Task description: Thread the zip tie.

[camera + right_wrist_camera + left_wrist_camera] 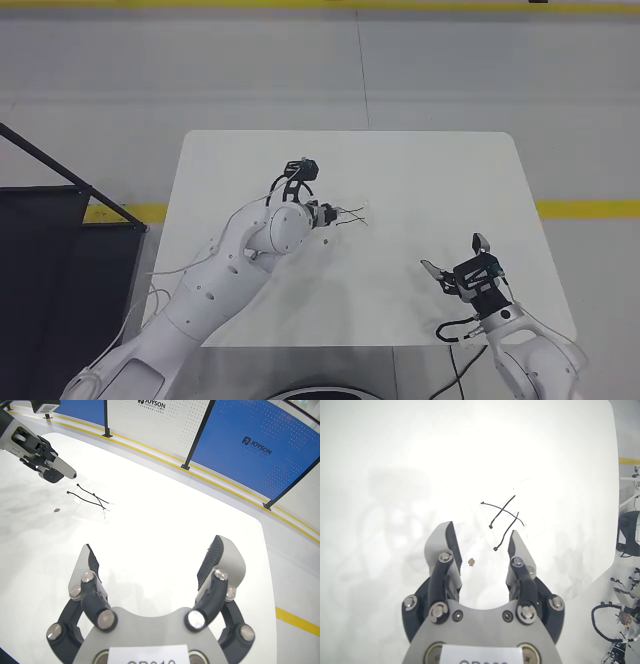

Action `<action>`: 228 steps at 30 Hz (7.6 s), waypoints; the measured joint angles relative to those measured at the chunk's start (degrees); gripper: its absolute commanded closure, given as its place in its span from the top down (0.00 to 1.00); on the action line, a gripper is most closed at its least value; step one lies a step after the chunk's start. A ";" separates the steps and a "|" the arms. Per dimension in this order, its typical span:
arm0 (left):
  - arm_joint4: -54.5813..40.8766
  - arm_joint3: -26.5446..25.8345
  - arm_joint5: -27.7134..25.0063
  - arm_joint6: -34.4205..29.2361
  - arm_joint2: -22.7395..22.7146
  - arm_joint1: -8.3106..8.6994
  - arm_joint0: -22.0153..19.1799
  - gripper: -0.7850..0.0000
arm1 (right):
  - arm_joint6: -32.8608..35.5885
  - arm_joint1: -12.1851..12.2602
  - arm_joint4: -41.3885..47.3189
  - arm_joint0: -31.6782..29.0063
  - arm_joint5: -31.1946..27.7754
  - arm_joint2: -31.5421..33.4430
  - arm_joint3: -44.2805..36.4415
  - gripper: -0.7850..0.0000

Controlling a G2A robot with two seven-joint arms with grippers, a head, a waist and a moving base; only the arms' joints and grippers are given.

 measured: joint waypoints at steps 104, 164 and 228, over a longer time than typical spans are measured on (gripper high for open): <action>21.83 4.24 -20.60 -10.80 11.11 -6.41 -10.19 1.00 | 0.00 0.00 0.00 0.00 0.00 0.00 0.00 1.00; 31.82 21.39 -20.62 -10.15 16.20 -15.32 -13.42 0.23 | 0.00 0.00 0.00 0.00 0.00 0.00 0.00 1.00; 40.50 31.34 -22.23 -10.26 11.43 -22.04 -13.19 0.13 | 0.00 0.00 0.00 0.00 0.00 0.00 0.00 1.00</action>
